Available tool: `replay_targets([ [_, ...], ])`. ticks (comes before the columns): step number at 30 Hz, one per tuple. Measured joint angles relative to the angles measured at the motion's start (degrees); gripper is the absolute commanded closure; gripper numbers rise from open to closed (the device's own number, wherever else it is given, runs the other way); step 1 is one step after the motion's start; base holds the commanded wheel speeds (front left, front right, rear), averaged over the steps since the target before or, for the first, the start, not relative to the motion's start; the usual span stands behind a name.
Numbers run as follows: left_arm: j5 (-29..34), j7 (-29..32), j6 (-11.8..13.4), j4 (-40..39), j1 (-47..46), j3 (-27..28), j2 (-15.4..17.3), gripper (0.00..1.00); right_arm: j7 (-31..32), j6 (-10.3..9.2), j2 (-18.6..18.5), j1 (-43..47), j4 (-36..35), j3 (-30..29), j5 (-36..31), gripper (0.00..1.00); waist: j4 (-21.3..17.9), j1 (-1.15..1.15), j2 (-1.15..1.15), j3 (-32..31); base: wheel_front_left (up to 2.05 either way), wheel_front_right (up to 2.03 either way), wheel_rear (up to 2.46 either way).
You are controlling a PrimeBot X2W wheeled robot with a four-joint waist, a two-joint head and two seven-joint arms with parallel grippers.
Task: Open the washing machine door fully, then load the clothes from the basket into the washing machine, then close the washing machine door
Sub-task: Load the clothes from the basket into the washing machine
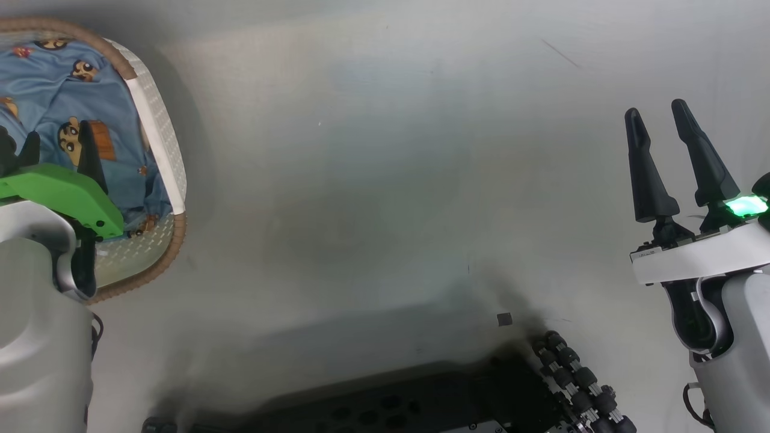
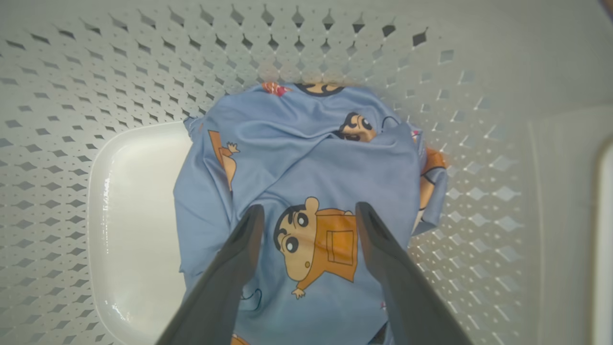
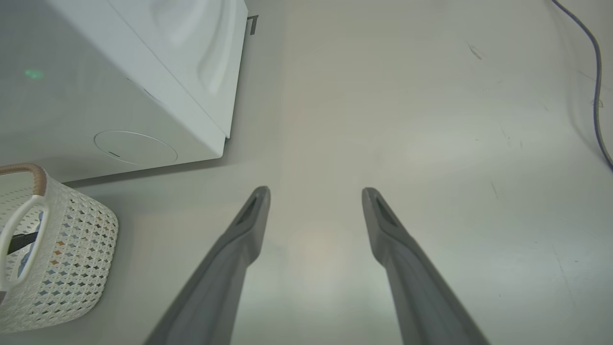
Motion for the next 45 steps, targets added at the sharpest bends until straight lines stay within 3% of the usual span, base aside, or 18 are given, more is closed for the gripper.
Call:
replay_targets([
  [21,-0.05,7.30,0.34,5.20,-6.81,-0.09,0.53,0.00,0.00,0.00,-0.20,-0.53,-0.15,0.09,0.35,0.00,-1.03,-0.01,0.00,4.80,0.00,0.00,0.00],
  [30,0.10,9.66,1.78,7.46,-8.99,-0.16,0.73,0.00,0.00,0.00,-0.30,0.02,-0.09,-0.25,0.36,0.00,-1.20,0.00,0.00,4.96,0.00,0.00,0.00],
  [31,0.10,9.66,1.79,7.66,-9.06,-0.16,0.73,0.16,0.00,0.00,-0.30,0.14,-0.09,-0.29,0.36,0.00,-1.20,-0.01,0.00,4.98,0.00,0.00,0.00],
  [32,0.10,9.66,1.87,7.83,-9.07,-0.15,0.68,0.63,0.00,0.00,-0.30,0.21,-0.07,-0.31,0.36,0.00,-1.20,0.00,0.00,4.99,0.00,0.00,0.00],
  [33,0.10,9.61,2.09,7.92,-9.07,-0.15,0.60,1.00,0.00,0.00,-0.29,0.24,-0.07,-0.34,0.36,0.00,-1.20,0.00,0.00,4.99,0.00,0.00,0.00],
  [45,0.03,1.80,2.34,8.31,-8.64,0.42,-0.88,1.00,0.00,0.00,-0.21,-0.98,-0.15,-2.23,0.43,0.00,-1.27,0.00,0.00,3.52,0.00,0.00,0.00],
])
